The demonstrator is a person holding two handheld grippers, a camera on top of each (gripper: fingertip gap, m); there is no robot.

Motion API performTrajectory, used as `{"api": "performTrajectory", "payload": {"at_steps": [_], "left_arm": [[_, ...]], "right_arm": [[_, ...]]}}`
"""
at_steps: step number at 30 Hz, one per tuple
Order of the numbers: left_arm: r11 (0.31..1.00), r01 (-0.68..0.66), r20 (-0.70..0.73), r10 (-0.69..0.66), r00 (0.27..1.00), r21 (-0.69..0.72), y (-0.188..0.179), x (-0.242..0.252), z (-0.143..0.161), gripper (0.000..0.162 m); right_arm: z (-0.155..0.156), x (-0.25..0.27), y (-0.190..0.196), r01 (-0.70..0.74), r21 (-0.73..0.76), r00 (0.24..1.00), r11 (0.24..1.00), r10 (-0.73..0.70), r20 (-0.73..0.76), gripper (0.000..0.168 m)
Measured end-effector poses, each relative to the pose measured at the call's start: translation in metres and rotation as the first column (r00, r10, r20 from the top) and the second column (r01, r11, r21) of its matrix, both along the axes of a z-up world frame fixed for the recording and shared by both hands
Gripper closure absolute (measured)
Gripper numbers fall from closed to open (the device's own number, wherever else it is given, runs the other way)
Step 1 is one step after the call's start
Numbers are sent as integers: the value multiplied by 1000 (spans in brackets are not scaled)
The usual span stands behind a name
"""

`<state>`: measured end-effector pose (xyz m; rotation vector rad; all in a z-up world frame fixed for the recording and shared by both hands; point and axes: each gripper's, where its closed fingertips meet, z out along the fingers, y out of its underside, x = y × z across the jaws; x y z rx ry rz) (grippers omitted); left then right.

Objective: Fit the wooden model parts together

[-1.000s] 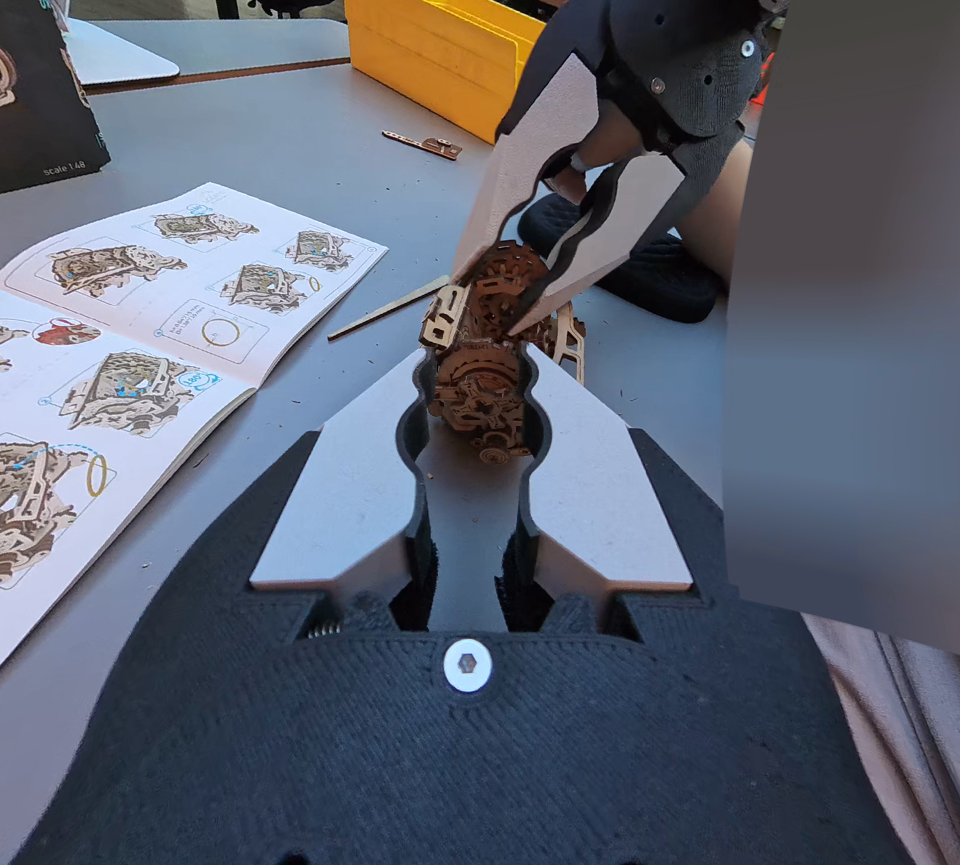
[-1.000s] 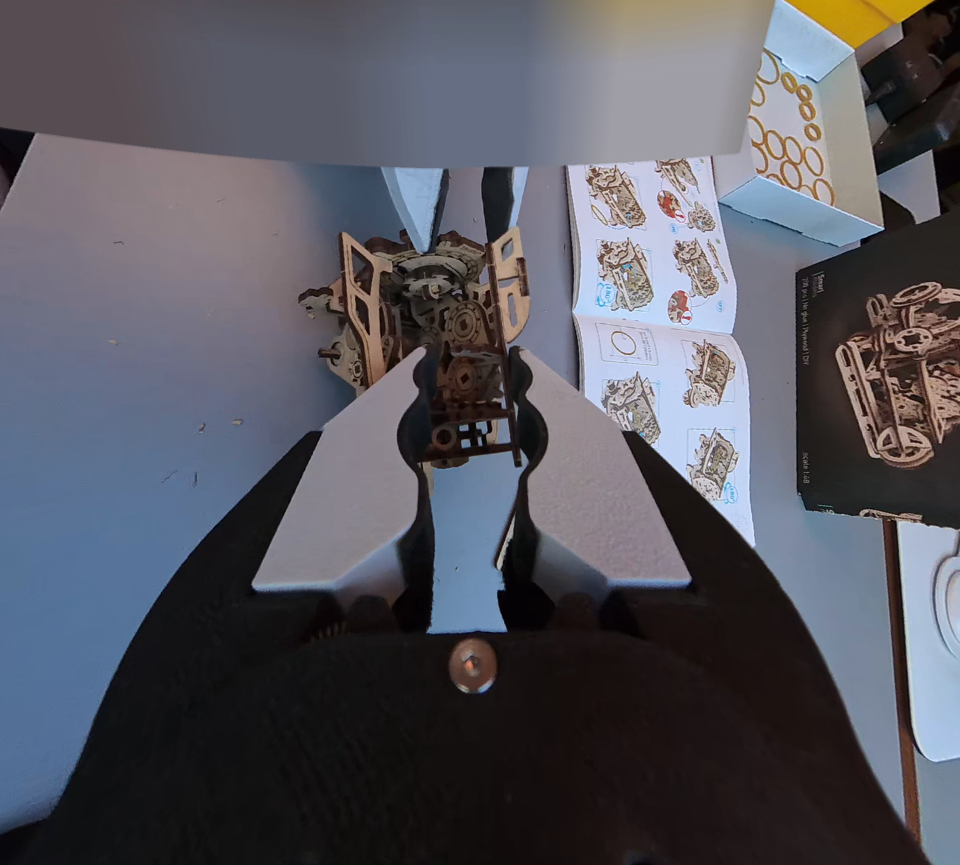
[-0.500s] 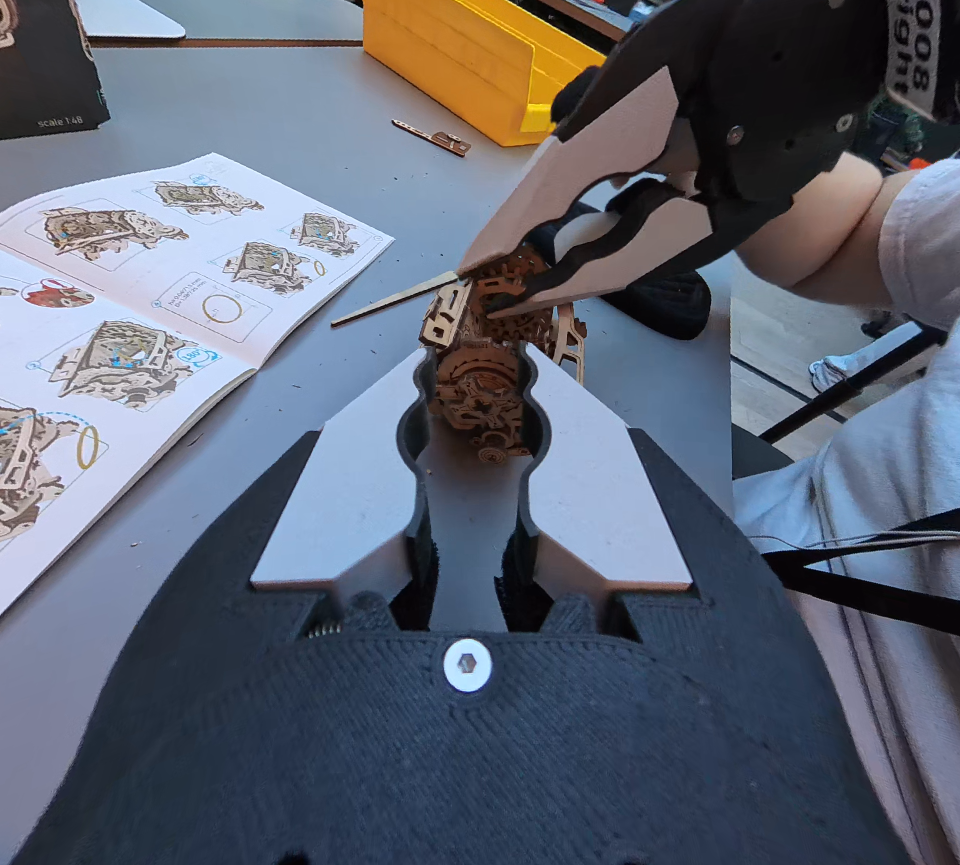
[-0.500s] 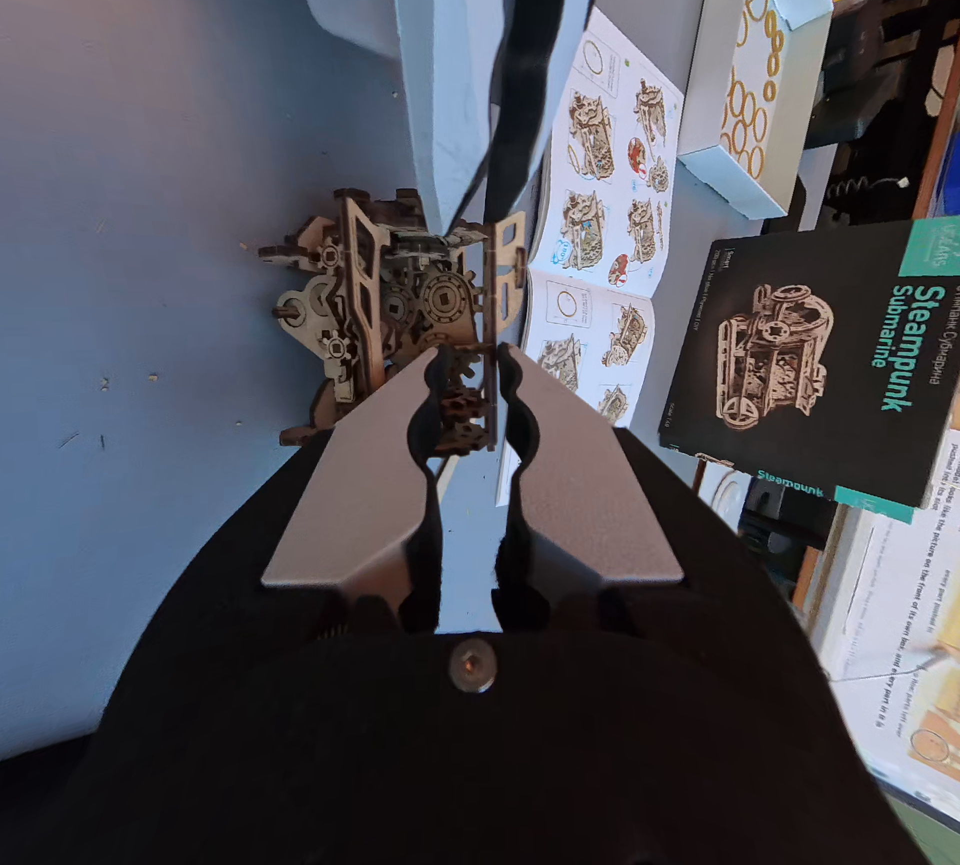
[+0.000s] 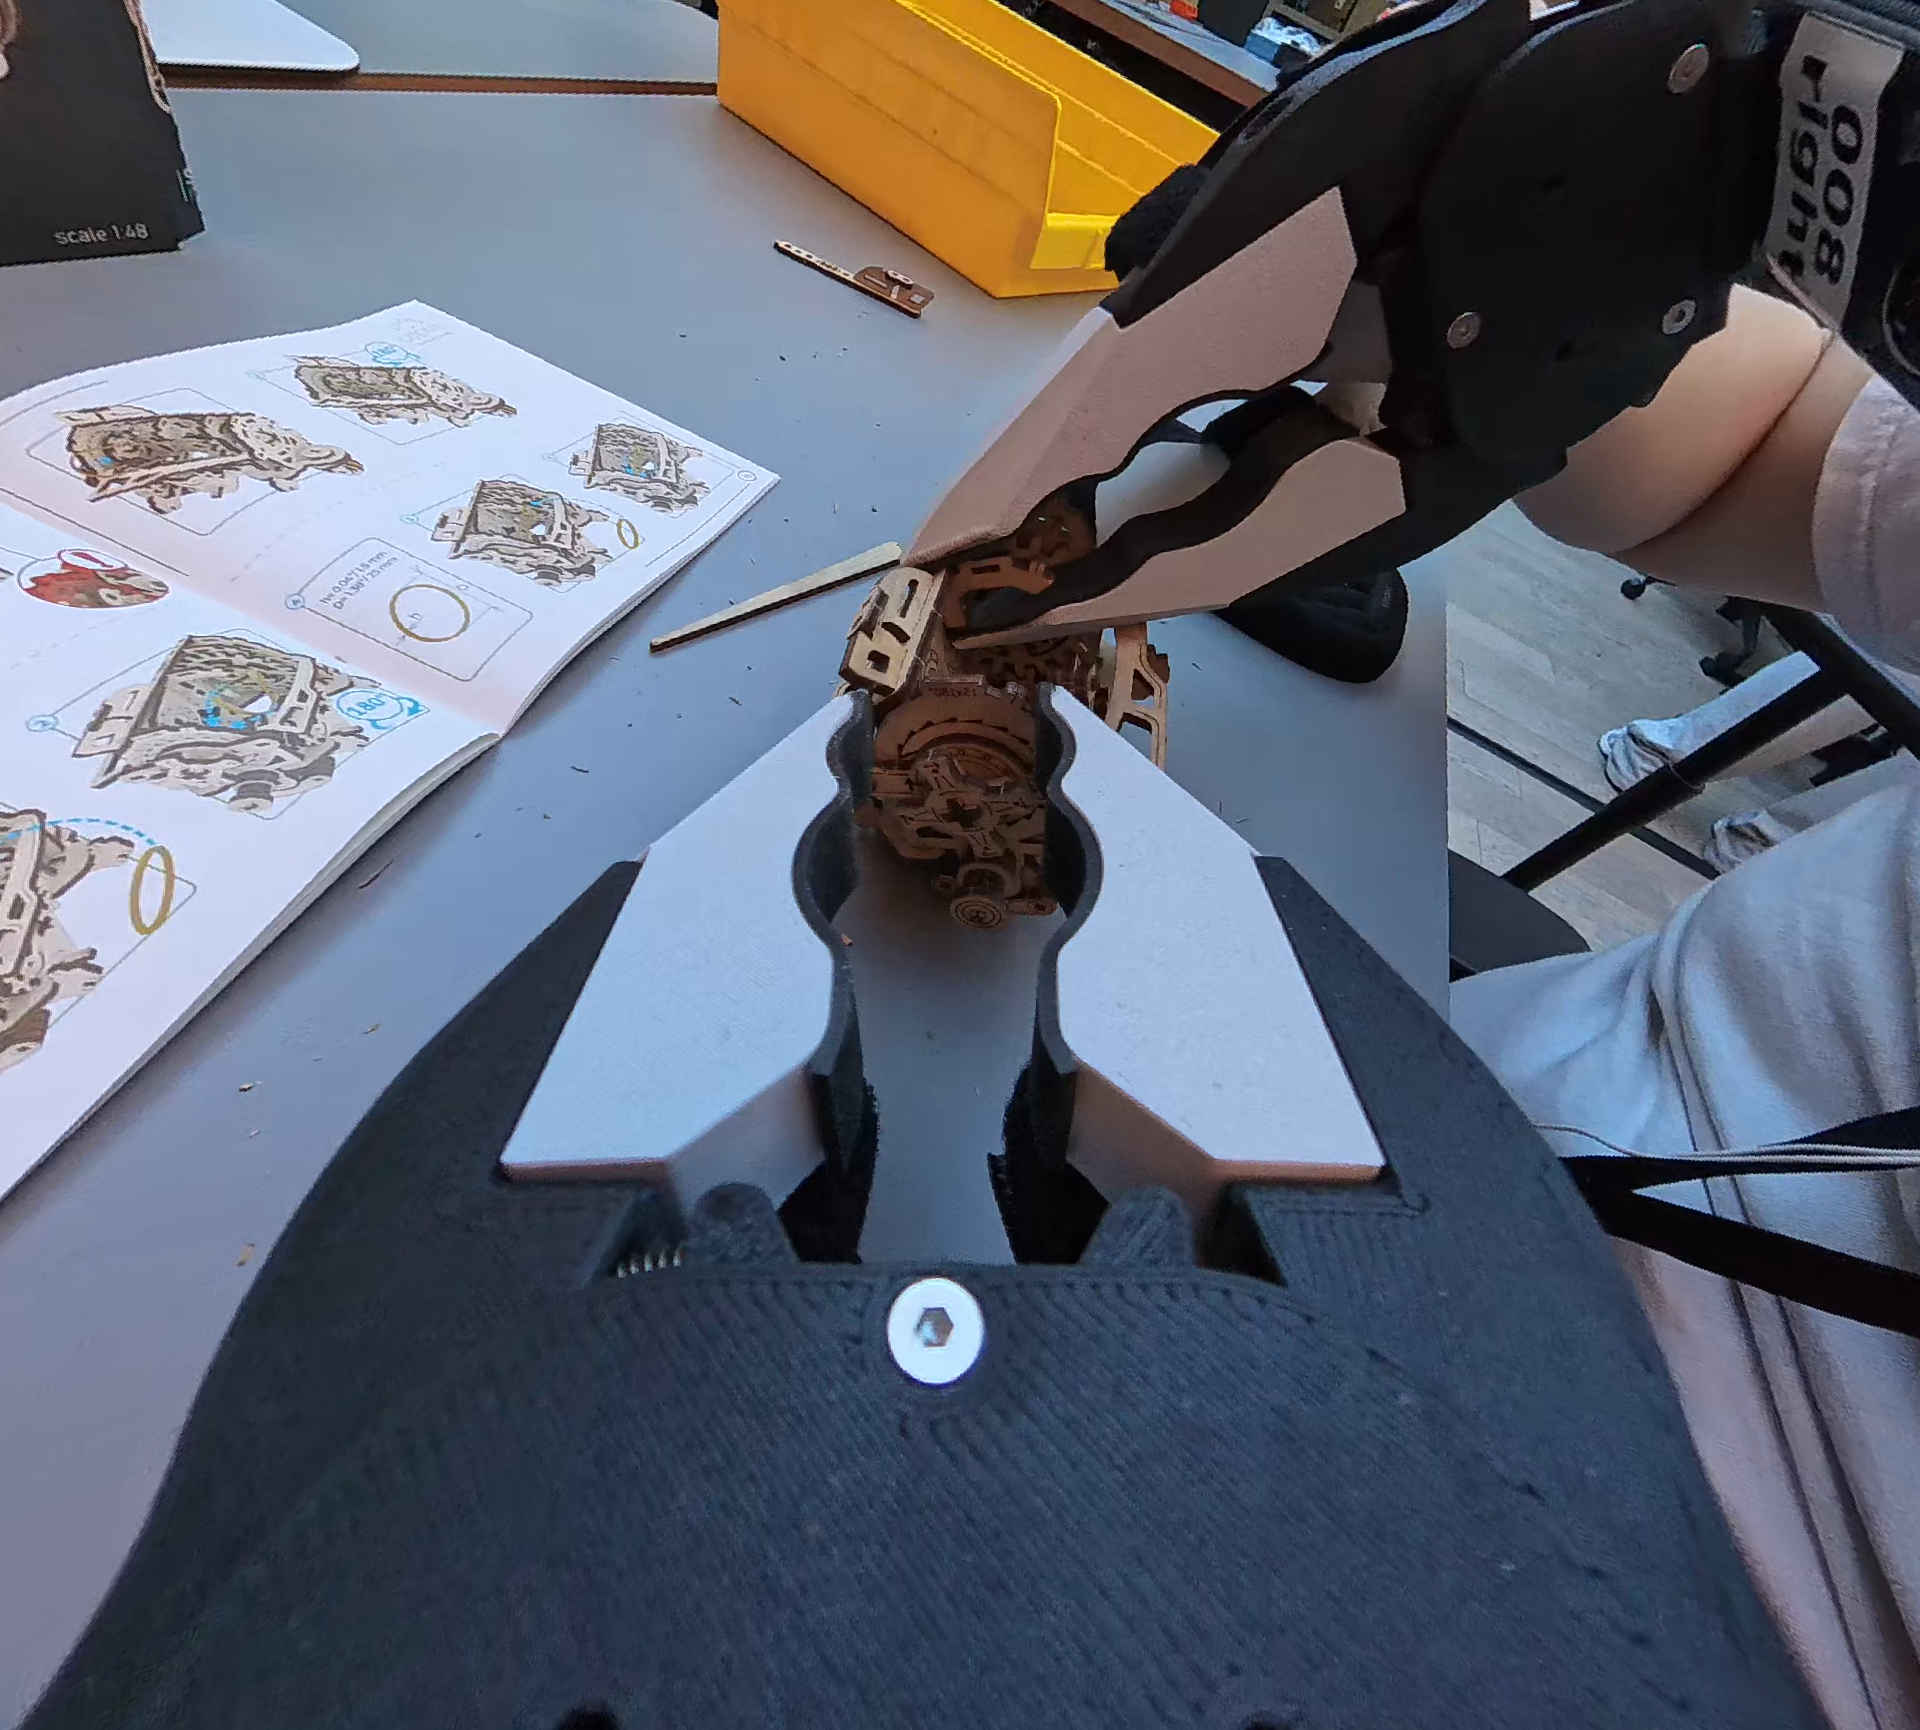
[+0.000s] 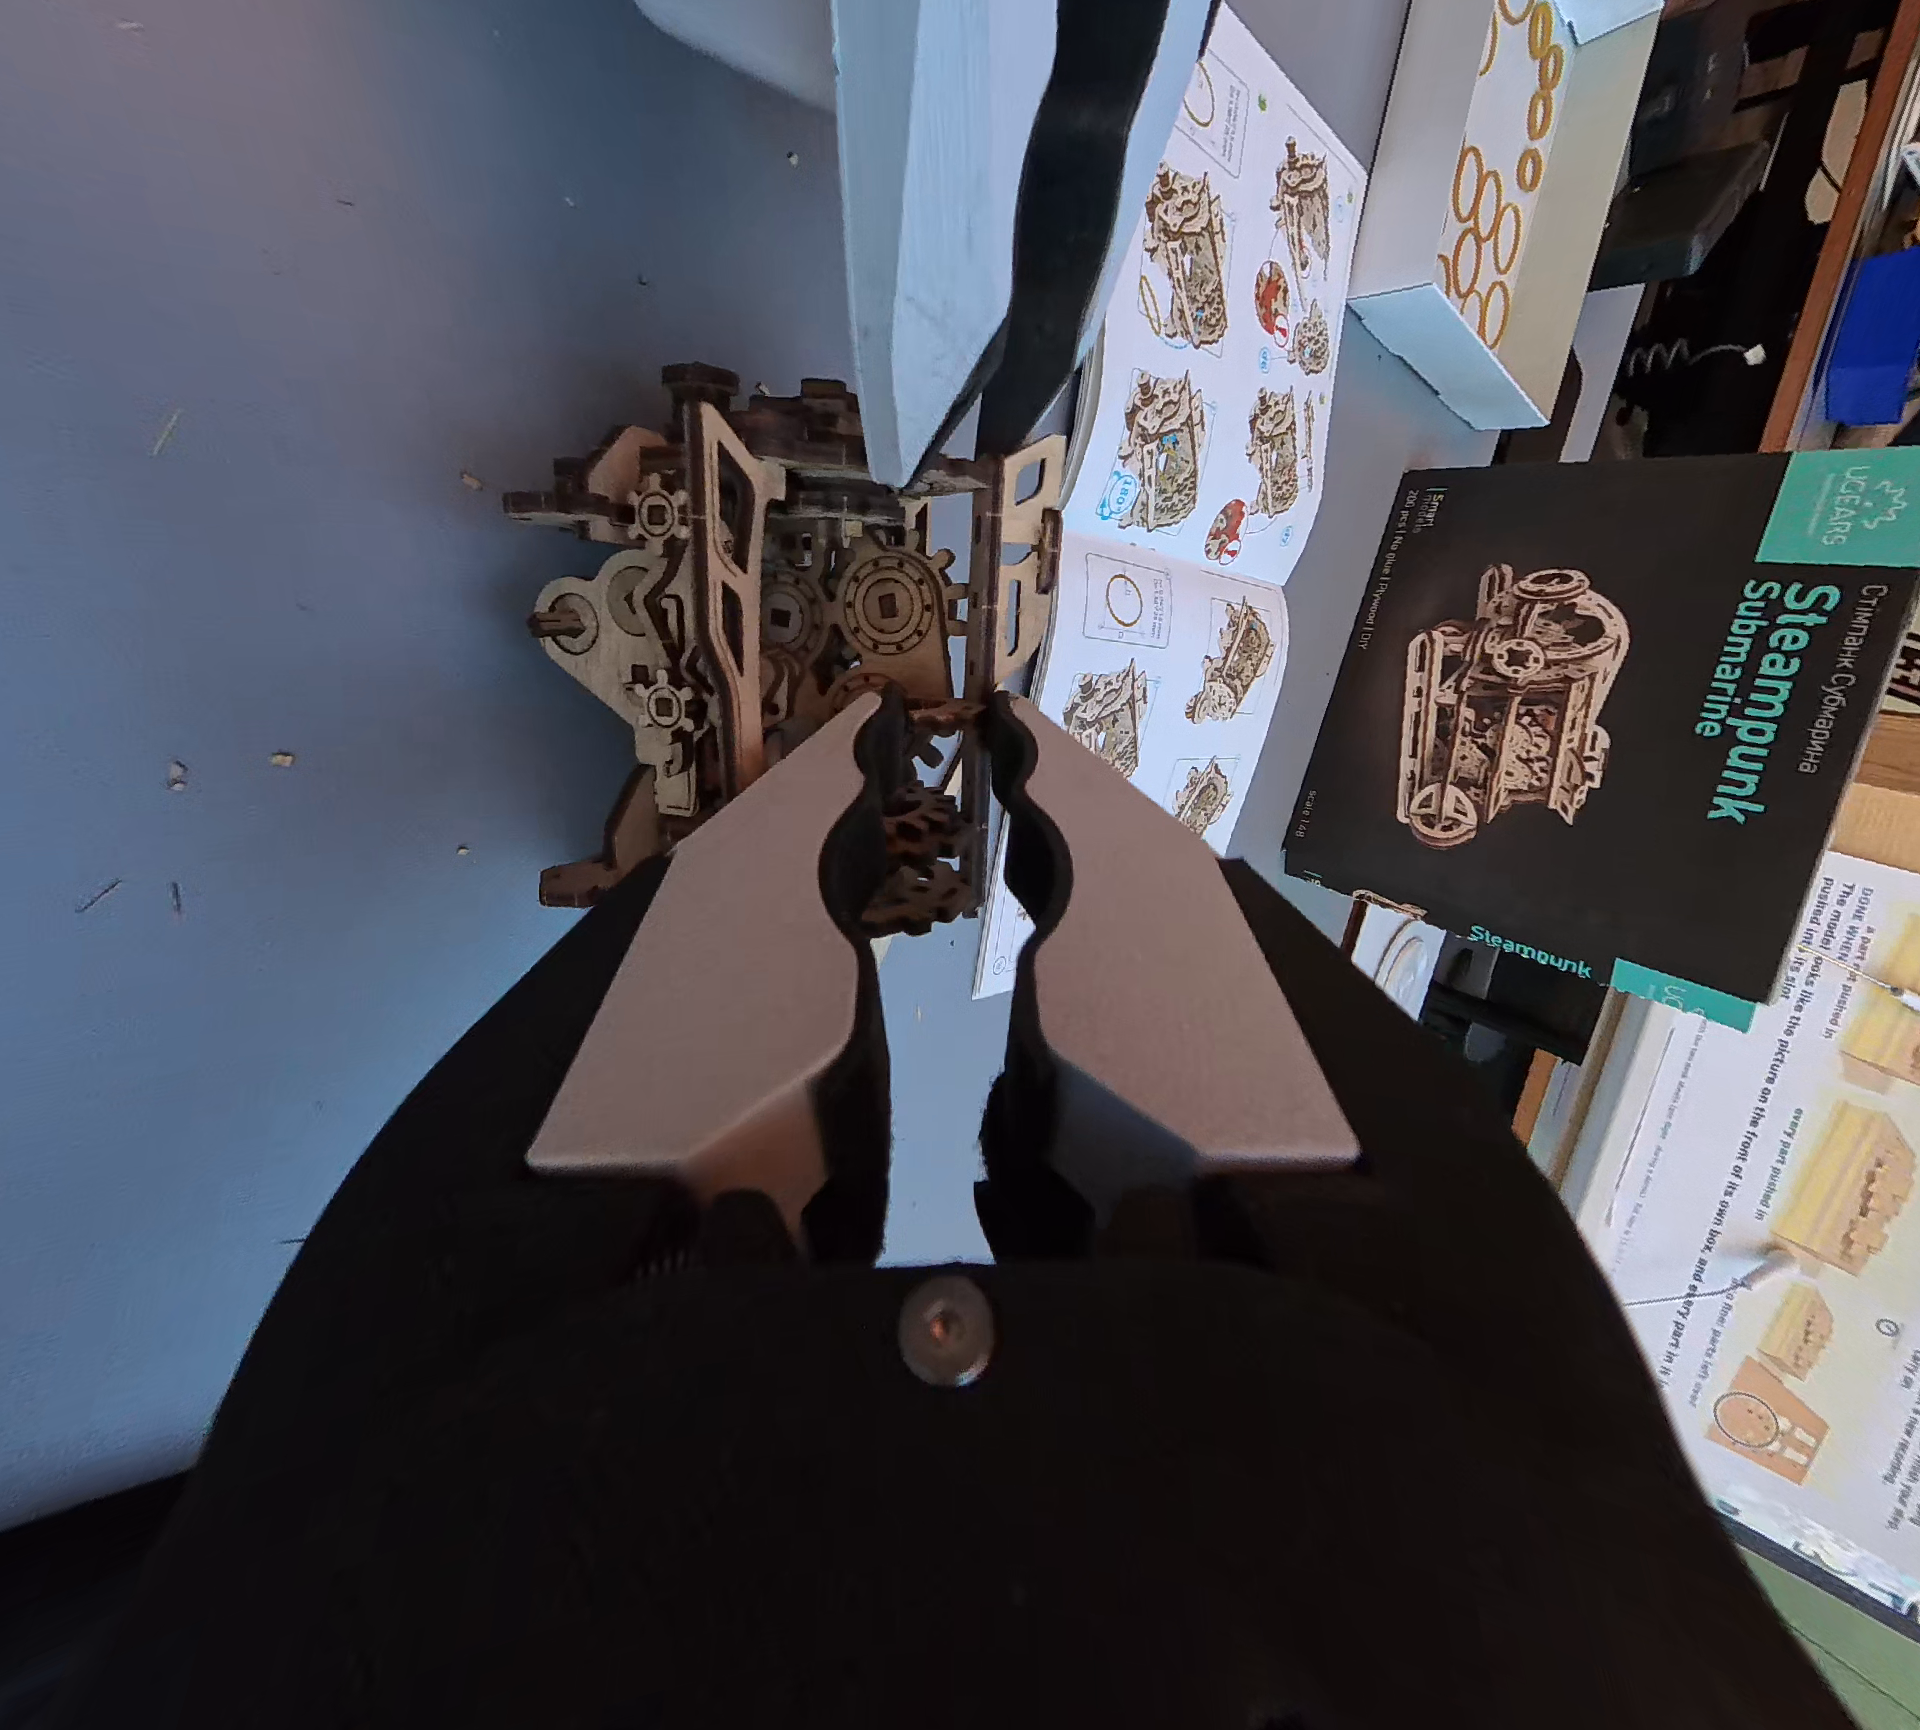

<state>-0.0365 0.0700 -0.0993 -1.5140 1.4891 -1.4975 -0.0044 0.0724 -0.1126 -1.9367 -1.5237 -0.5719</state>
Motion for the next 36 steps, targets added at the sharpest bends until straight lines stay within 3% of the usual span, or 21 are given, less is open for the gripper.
{"api": "performTrajectory", "payload": {"at_steps": [12, 17, 23, 27, 30, 36], "left_arm": [[1000, 4, 5, -4, 1000, 19, -2, 0, 0, 133], [1000, 13, 9, -13, 1000, 24, -4, 1, 0, 133], [1000, 10, 6, -10, 1000, 15, -3, 1, 0, 133], [999, 35, 32, -35, 999, 5, -7, -1, 4, 151], [1000, 19, 30, -20, 999, 14, -5, -1, 3, 150], [998, -51, 49, 52, 997, -31, 10, -2, 7, 131]], "right_arm": [[-1, 0, -2, -5, -73, 999, 997, 2, -35, 153], [-7, 0, -7, -7, -240, 994, 971, -19, -104, 151], [-7, 1, -7, -12, -289, 998, 957, -5, -57, 153], [-8, 0, -10, 7, -314, 999, 949, -23, -47, 155], [-7, 2, -6, 15, -289, 999, 957, -29, -43, 154], [-6, 1, -7, -35, -238, 999, 971, 32, -17, 152]]}}
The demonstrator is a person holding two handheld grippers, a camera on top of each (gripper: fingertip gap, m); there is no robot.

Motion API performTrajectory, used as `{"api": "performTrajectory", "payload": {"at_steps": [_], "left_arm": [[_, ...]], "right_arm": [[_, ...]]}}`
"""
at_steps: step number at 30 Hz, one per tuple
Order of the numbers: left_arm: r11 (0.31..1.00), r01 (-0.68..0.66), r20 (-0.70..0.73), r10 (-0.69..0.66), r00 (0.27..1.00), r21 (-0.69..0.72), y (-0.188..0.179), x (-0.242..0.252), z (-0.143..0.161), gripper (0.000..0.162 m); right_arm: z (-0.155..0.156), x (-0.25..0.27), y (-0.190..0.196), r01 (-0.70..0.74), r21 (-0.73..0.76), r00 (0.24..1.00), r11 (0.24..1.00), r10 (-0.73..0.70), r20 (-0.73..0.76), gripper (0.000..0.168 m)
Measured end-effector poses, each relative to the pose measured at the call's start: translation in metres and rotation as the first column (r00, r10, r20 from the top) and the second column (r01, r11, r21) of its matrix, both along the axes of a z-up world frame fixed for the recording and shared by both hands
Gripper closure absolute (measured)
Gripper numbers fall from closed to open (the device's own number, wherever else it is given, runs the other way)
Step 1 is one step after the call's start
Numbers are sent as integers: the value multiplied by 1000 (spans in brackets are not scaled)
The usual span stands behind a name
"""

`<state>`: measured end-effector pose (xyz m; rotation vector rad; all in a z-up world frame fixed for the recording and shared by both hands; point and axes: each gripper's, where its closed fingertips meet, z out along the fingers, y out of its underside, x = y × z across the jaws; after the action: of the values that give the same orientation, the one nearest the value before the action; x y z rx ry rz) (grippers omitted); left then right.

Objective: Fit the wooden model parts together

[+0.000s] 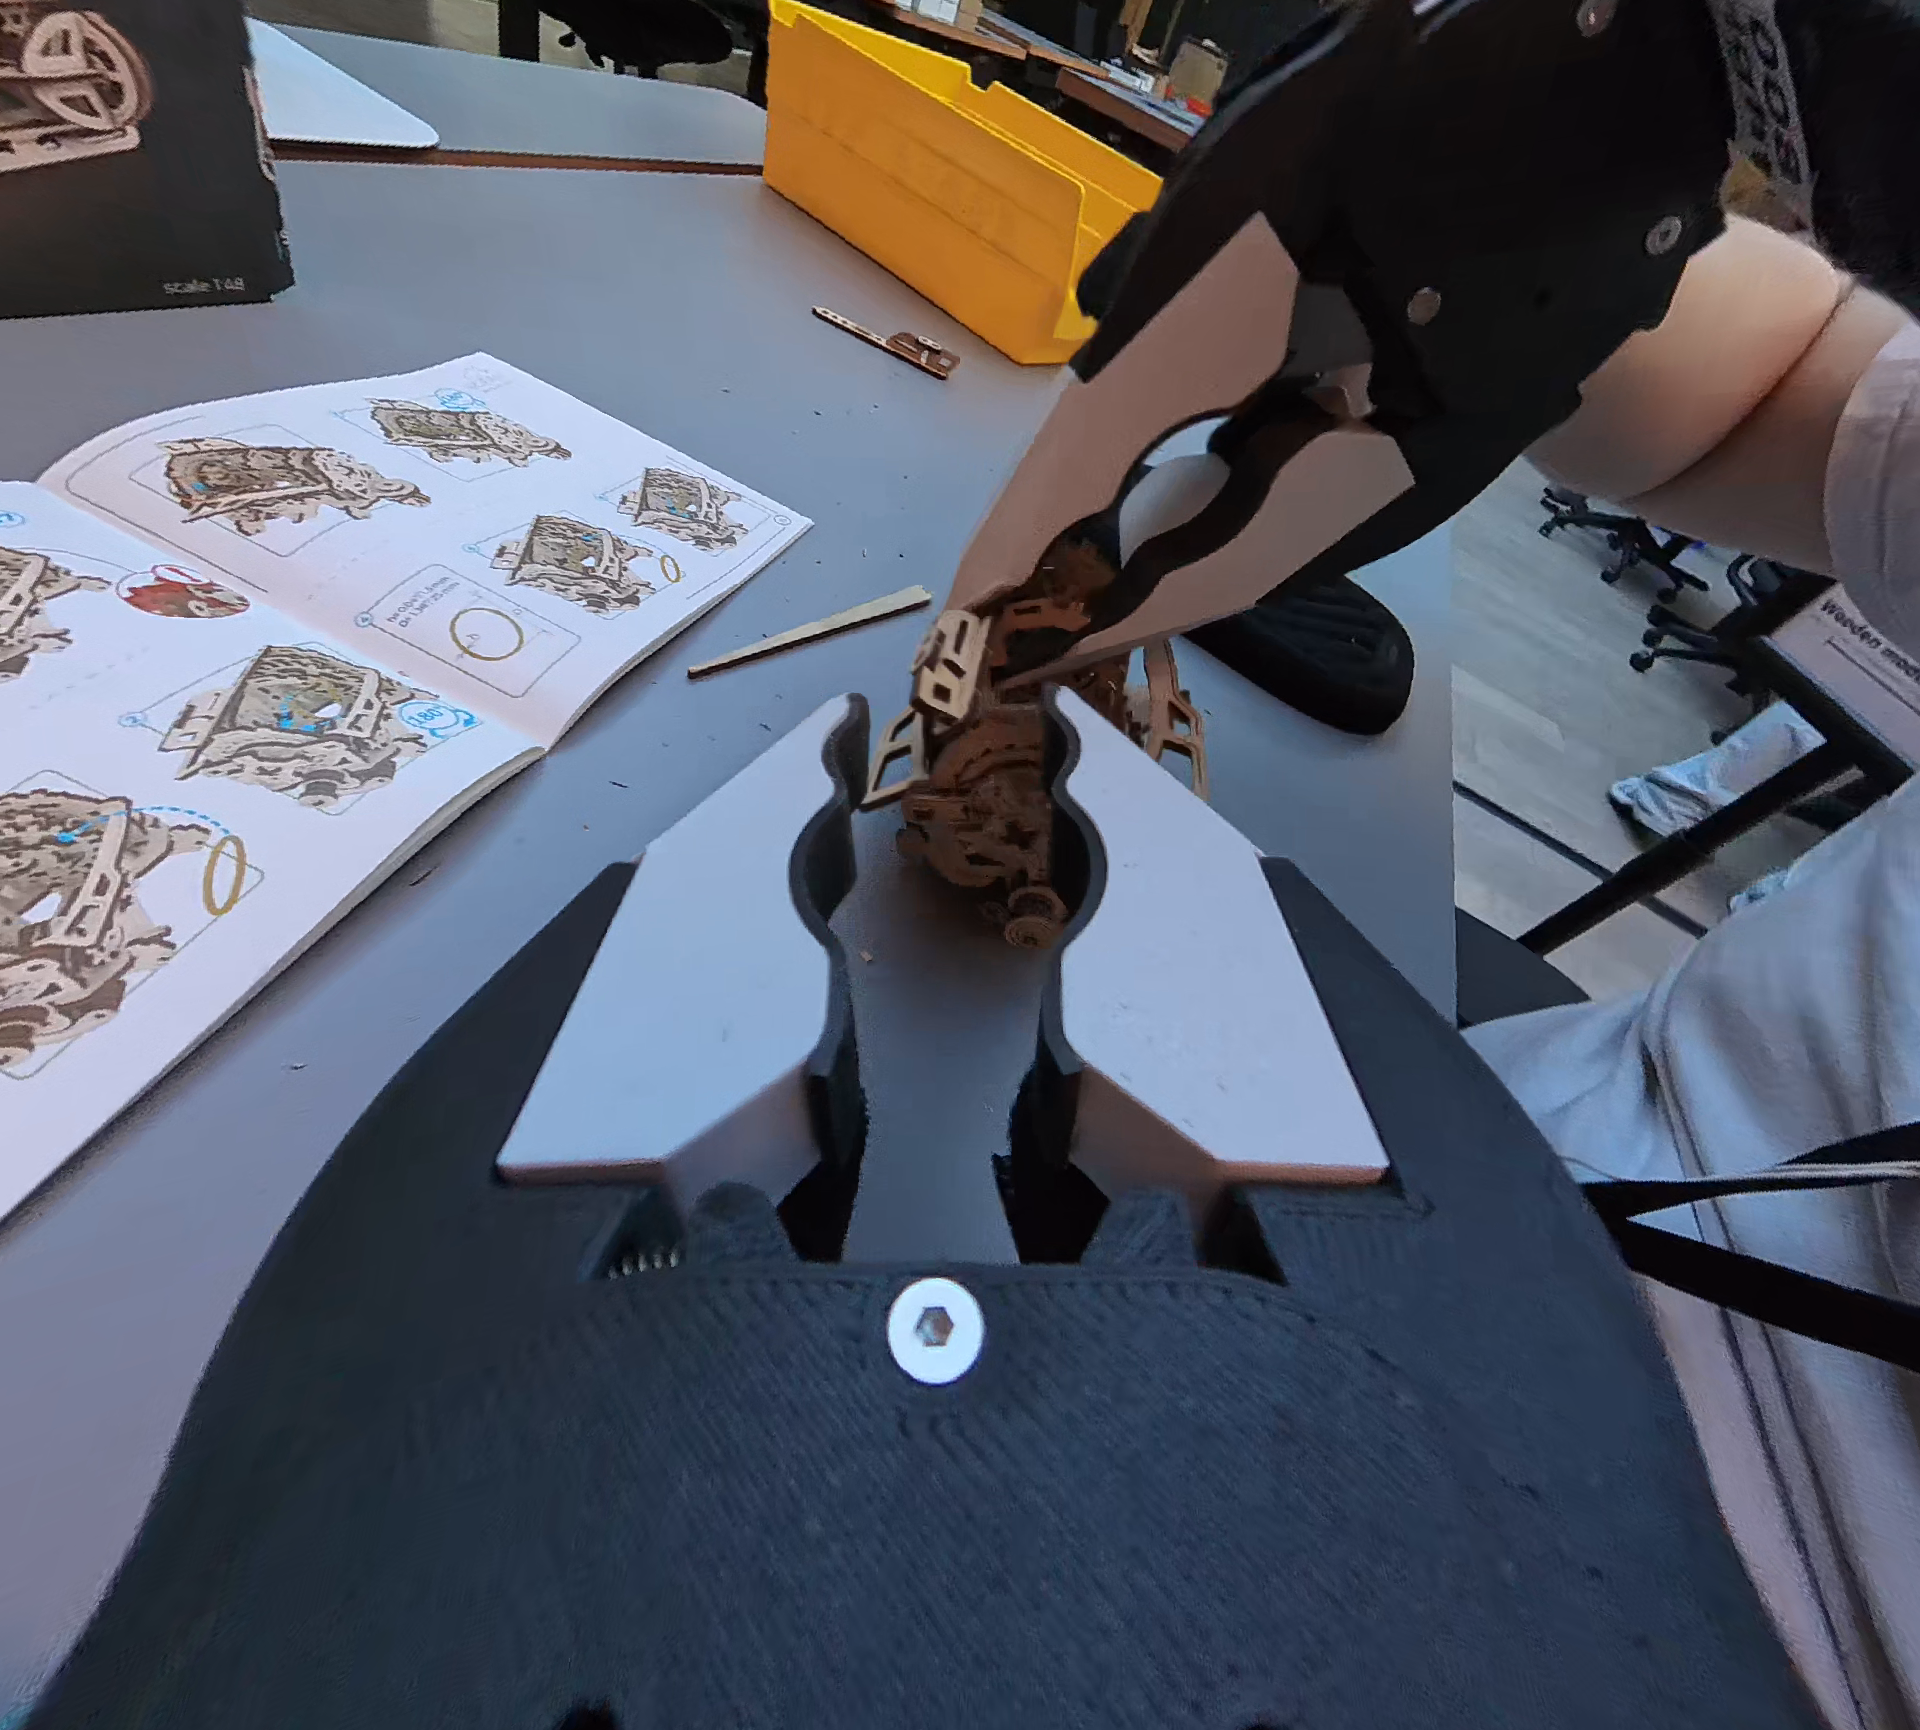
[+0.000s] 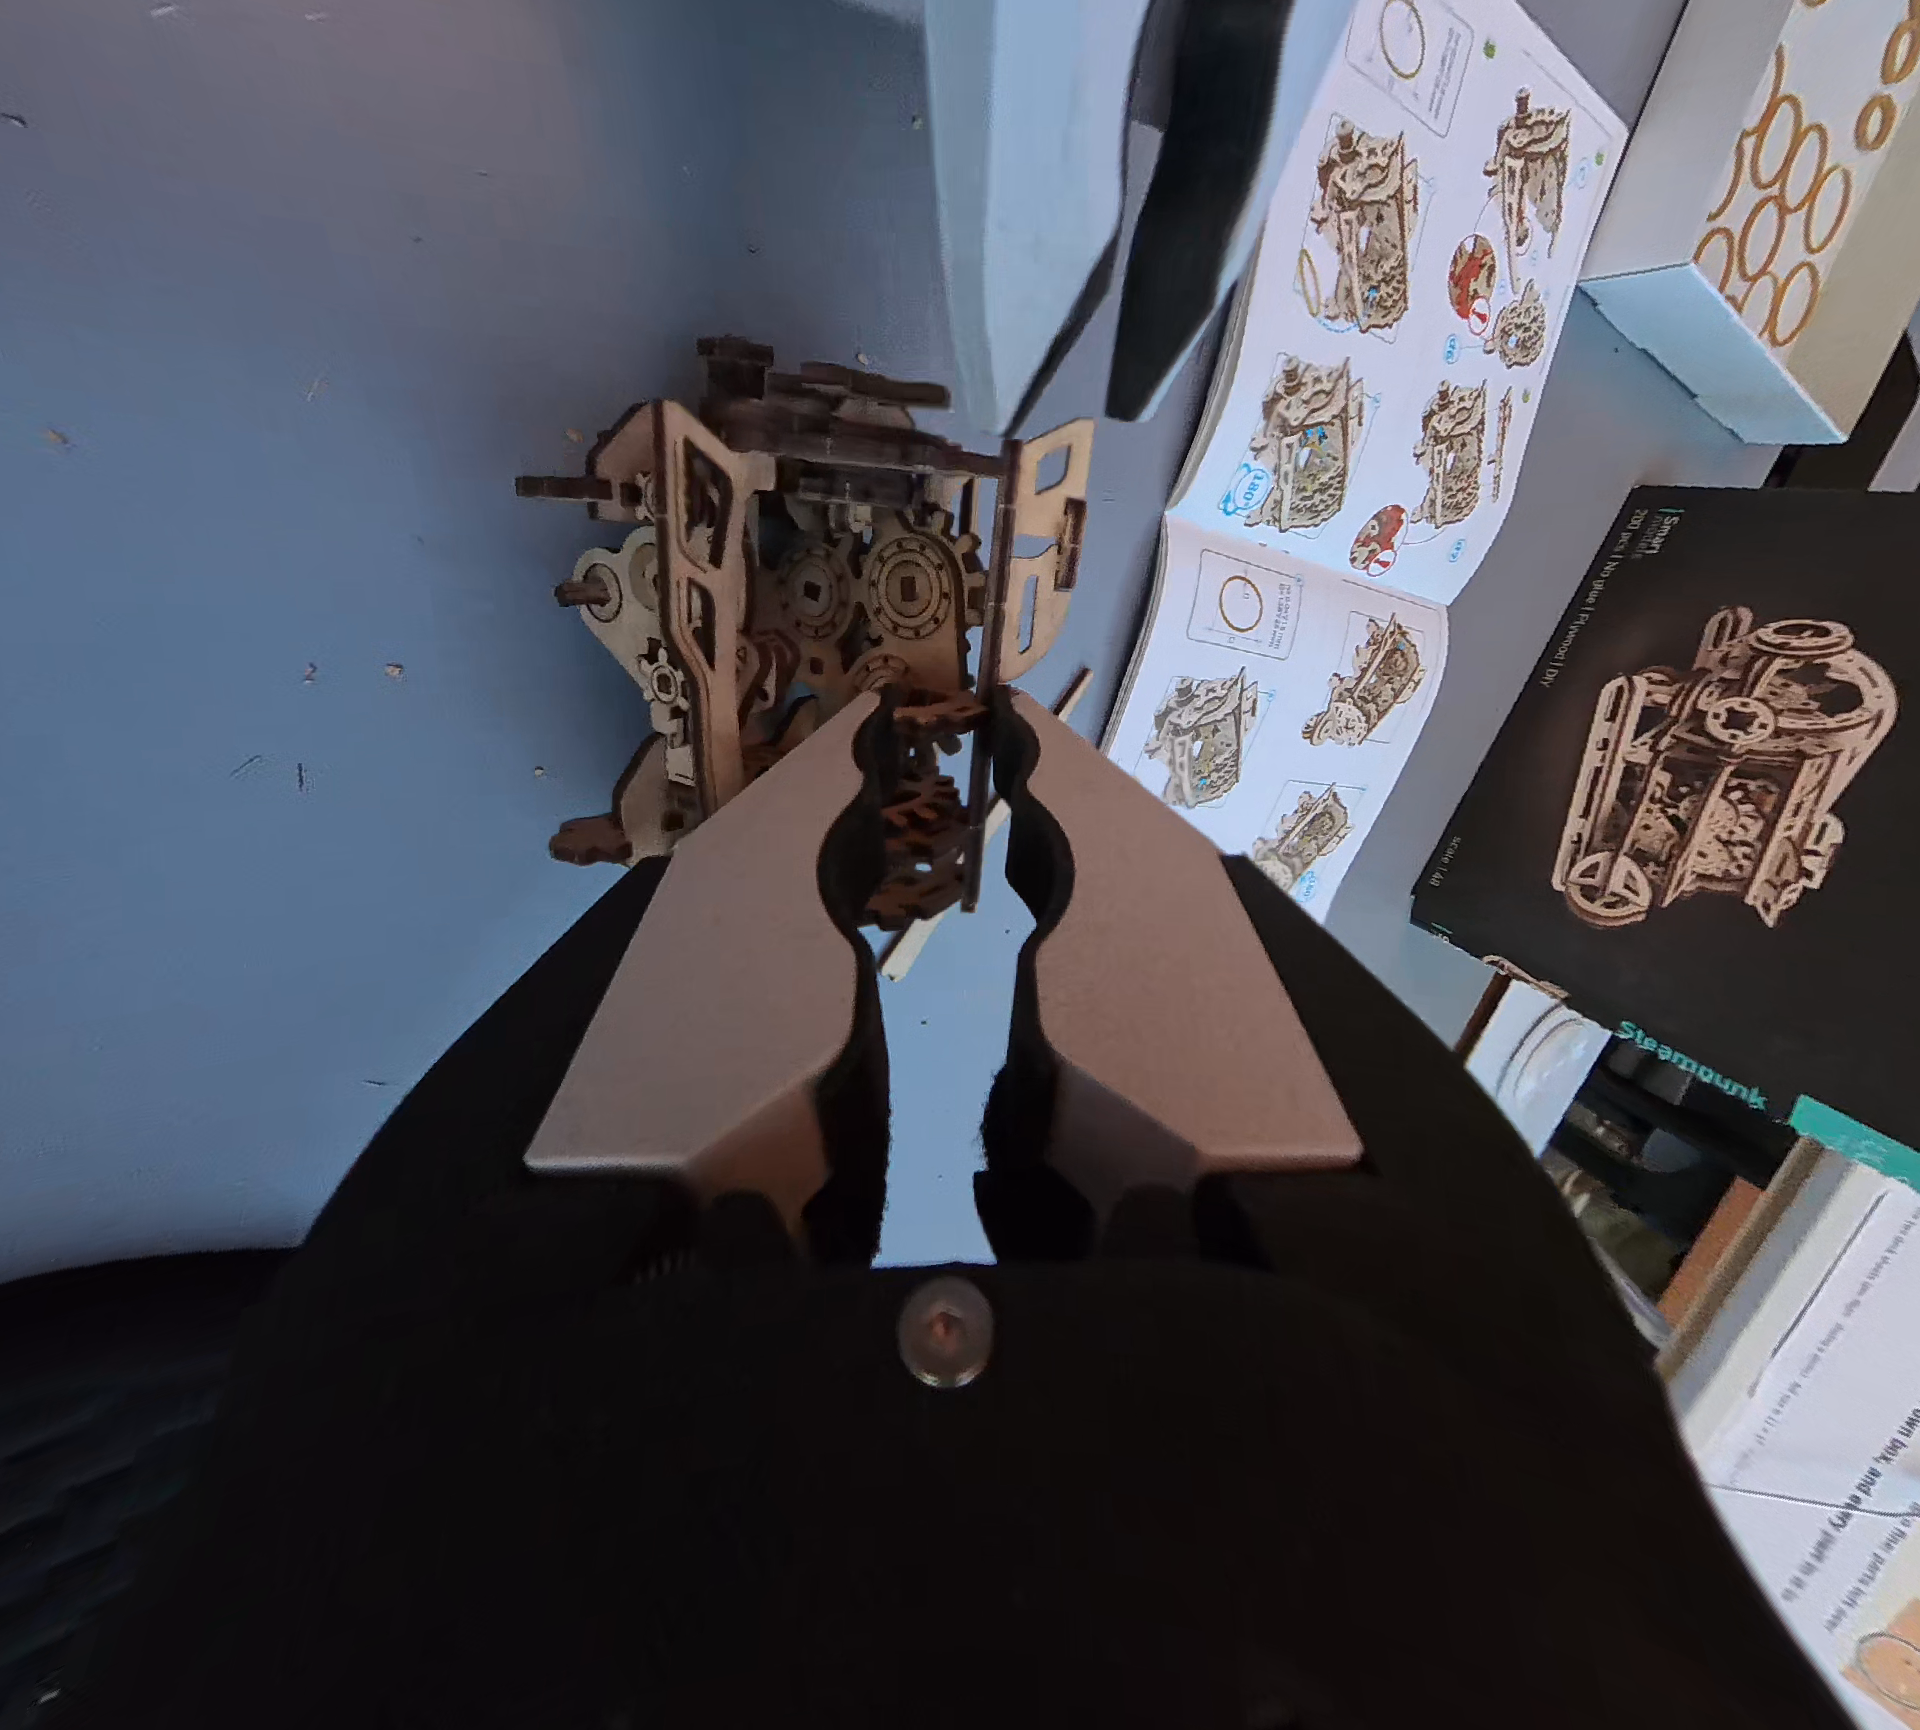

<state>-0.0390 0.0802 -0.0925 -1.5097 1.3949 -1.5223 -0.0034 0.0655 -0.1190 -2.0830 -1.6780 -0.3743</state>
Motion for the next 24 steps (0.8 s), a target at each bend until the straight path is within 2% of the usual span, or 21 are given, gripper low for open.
{"api": "performTrajectory", "payload": {"at_steps": [7, 15, 19, 21, 22, 24], "left_arm": [[993, 58, -40, -62, 997, -107, -6, 4, -5, 132], [992, 77, -56, -82, 995, -100, -13, 9, -7, 137], [992, 81, -74, -88, 993, -96, -15, 9, -10, 139], [992, 83, -74, -90, 993, -99, -15, 9, -10, 140], [991, 84, -75, -92, 993, -103, -15, 9, -10, 142], [990, 90, -73, -98, 993, -113, -15, 9, -9, 145]], "right_arm": [[2, -2, 1, -47, 77, 999, 996, 45, 28, 153], [3, -6, -4, -87, 83, 995, 993, 83, 50, 154], [2, -10, -5, -76, 85, 997, 994, 76, 2, 151], [5, -10, -4, -68, 102, 998, 992, 68, 2, 136], [6, -10, -4, -69, 105, 998, 992, 70, -5, 136], [7, -12, -6, -67, 109, 997, 992, 71, -36, 151]]}}
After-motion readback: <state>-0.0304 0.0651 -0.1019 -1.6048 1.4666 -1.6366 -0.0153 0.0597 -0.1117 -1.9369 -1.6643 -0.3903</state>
